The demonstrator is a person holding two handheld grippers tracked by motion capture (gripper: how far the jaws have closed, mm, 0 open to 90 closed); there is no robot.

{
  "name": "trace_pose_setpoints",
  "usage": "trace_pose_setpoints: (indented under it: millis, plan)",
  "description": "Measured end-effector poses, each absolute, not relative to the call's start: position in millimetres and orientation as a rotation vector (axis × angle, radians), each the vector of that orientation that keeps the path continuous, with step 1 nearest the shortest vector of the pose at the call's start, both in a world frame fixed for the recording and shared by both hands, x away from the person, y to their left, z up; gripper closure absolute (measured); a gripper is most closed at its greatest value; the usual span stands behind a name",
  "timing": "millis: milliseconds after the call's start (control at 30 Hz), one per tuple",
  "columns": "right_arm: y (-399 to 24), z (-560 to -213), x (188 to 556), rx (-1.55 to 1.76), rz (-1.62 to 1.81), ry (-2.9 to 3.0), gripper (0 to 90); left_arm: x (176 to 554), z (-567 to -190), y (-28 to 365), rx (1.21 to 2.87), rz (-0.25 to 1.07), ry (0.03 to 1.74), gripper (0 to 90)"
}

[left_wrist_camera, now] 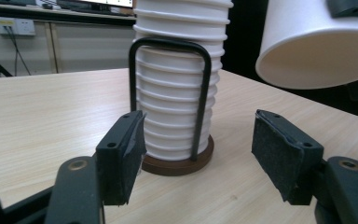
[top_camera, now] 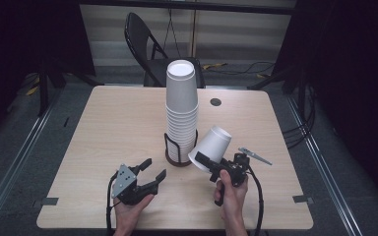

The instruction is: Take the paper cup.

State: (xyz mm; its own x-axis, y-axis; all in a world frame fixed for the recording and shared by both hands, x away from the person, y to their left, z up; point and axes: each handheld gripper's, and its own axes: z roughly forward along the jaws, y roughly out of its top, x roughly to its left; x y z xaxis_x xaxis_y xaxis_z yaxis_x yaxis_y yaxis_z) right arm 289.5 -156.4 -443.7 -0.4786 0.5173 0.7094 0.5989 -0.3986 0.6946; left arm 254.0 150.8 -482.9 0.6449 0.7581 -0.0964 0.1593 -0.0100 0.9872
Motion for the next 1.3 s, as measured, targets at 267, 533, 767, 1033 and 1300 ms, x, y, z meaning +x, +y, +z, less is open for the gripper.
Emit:
trace_pose_setpoints:
  millis: [267,533,767,1033,1300]
  plan:
    - [-144.2,-458.2,284.9,-1.545,-2.005,-1.583,15.3,254.7,-483.7,140.7,1.552,0.558,0.764,41.0]
    - [-132.5,-466.1,280.9,-1.512,-1.967,-1.484,15.3,254.0,-480.8,131.6,1.551,0.572,0.712,49.7]
    - [-128.1,-471.2,278.6,-1.491,-1.93,-1.407,15.3,254.0,-480.3,124.8,1.549,0.586,0.677,55.3]
    - [-122.3,-475.1,275.1,-1.475,-1.898,-1.365,15.3,254.6,-481.8,118.5,1.535,0.603,0.651,58.1]
    - [-113.2,-477.8,272.0,-1.439,-1.852,-1.382,15.3,257.2,-481.4,111.9,1.513,0.629,0.645,63.8]
